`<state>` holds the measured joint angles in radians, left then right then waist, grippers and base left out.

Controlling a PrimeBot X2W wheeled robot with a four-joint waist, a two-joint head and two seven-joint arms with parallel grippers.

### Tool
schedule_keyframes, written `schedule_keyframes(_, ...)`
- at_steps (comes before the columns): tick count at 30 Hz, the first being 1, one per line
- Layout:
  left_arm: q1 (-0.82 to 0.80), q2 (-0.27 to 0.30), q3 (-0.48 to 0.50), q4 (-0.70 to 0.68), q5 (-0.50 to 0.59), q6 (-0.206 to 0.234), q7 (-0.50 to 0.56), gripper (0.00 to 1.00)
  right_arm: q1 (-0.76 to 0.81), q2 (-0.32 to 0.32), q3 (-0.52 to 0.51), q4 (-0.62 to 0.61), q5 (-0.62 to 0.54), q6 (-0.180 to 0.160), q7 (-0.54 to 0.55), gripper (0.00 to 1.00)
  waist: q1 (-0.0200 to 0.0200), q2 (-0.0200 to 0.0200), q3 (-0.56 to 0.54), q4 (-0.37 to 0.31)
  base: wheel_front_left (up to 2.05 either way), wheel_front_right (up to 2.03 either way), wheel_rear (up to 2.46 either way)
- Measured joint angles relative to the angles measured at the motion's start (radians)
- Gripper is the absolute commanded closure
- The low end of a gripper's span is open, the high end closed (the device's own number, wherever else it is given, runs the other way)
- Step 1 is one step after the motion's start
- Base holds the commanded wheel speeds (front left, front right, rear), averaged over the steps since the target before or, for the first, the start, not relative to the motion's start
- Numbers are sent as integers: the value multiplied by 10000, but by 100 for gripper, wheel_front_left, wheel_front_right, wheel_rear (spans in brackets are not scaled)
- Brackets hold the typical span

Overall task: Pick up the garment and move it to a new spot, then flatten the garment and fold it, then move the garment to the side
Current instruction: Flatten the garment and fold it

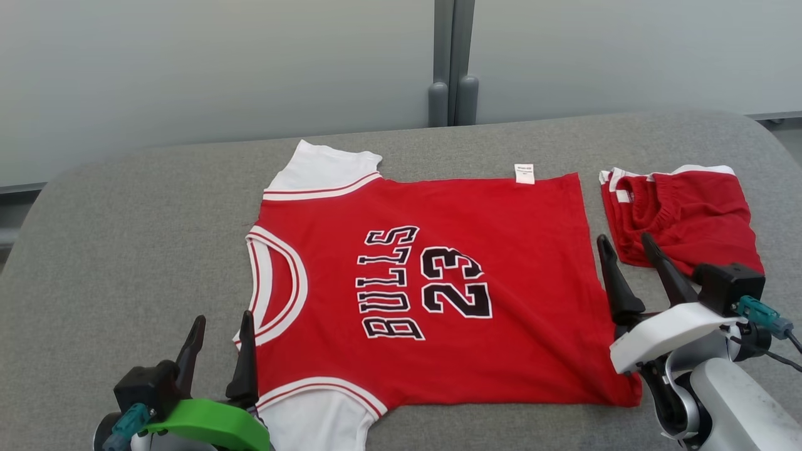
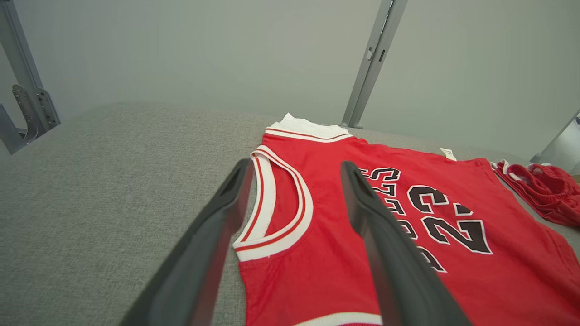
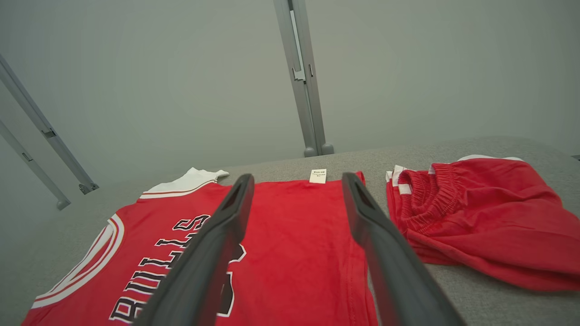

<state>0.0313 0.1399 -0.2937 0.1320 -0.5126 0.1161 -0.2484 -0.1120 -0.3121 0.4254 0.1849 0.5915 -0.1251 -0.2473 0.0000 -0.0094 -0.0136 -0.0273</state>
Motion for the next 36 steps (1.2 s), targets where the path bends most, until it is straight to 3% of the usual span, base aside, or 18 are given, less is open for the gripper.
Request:
schedule_keyframes(28, 189, -337, 351, 347, 543, 31, -4, 0, 204, 566, -428, 395, -562, -2, -2, 0, 0, 0, -85, 30, 0, 0, 0)
schedule_keyframes(36, 1012, -616, 199, 769, -240, -23, 445, 0, 607, 523, -545, 541, -564, -2, -21, 0, 0, 0, -4, 104, 0, 0, 0)
